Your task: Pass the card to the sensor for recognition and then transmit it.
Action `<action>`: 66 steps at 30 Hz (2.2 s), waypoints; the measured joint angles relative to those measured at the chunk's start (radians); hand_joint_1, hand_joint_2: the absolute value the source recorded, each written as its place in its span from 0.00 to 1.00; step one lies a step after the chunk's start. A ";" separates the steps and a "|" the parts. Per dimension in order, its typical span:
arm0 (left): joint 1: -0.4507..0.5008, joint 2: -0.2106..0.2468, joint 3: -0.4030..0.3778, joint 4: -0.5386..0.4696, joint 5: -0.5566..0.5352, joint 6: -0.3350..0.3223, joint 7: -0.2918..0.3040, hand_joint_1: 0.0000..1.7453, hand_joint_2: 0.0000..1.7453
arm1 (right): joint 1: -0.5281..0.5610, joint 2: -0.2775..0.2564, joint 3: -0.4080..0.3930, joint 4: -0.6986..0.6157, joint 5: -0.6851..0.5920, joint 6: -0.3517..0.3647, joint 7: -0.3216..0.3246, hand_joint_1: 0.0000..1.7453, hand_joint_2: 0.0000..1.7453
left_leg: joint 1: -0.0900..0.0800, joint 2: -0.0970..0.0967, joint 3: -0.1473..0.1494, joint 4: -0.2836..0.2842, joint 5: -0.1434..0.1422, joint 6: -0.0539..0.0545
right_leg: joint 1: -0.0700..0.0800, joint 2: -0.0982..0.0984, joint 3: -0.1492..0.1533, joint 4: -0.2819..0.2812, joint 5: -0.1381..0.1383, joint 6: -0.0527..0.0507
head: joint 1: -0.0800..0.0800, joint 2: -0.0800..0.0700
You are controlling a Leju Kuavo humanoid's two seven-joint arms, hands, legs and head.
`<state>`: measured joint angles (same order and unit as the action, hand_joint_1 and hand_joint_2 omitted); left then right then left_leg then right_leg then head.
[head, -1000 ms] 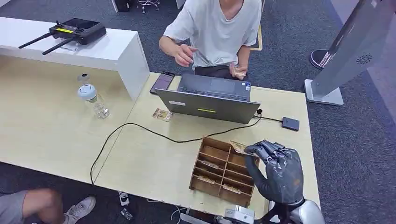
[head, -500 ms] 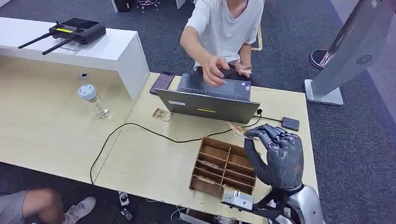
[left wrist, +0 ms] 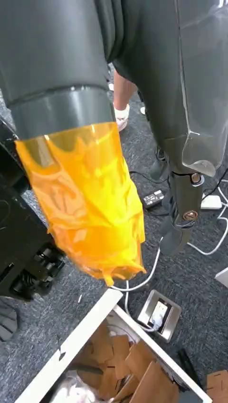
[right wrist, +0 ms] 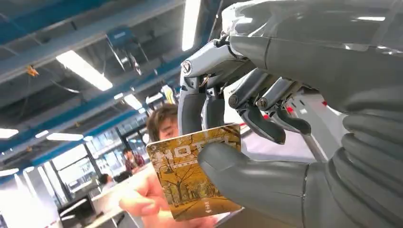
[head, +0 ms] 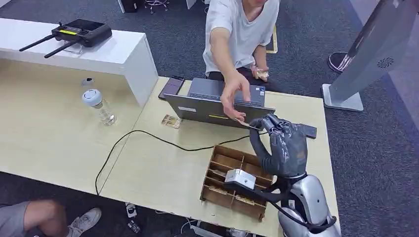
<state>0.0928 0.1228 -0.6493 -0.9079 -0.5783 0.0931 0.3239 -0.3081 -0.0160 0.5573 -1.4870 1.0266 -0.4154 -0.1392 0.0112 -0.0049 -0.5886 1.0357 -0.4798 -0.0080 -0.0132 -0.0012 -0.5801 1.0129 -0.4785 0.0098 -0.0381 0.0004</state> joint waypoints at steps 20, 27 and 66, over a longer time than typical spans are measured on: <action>-0.032 -0.008 -0.022 0.042 -0.017 -0.021 -0.013 0.00 0.00 | -0.091 0.058 0.035 0.093 0.001 0.079 0.063 1.00 1.00 | 0.000 0.000 0.000 0.000 0.000 0.000 | 0.000 0.000 0.000 0.000 0.000 0.000 | 0.000 0.000; -0.032 -0.008 -0.022 0.046 -0.019 -0.021 -0.014 0.00 0.00 | -0.092 0.059 0.041 0.099 -0.003 0.081 0.066 0.00 0.00 | 0.000 0.000 0.000 0.000 0.000 0.000 | 0.000 0.000 0.000 0.000 0.000 0.000 | 0.000 0.000; 0.086 0.046 -0.027 -0.036 0.090 0.069 0.053 0.00 0.00 | 0.398 -0.001 -0.124 -0.203 -0.824 0.488 -0.333 0.00 0.00 | 0.000 0.000 0.000 -0.001 -0.001 0.000 | 0.000 0.000 -0.001 -0.001 -0.001 0.000 | 0.000 0.000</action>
<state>0.1789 0.1686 -0.6764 -0.9442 -0.4883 0.1625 0.3773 0.0903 -0.0172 0.4333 -1.6895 0.2025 0.0725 -0.4719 0.0113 -0.0048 -0.5889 1.0351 -0.4810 -0.0083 -0.0132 -0.0013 -0.5807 1.0123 -0.4794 0.0097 -0.0381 0.0004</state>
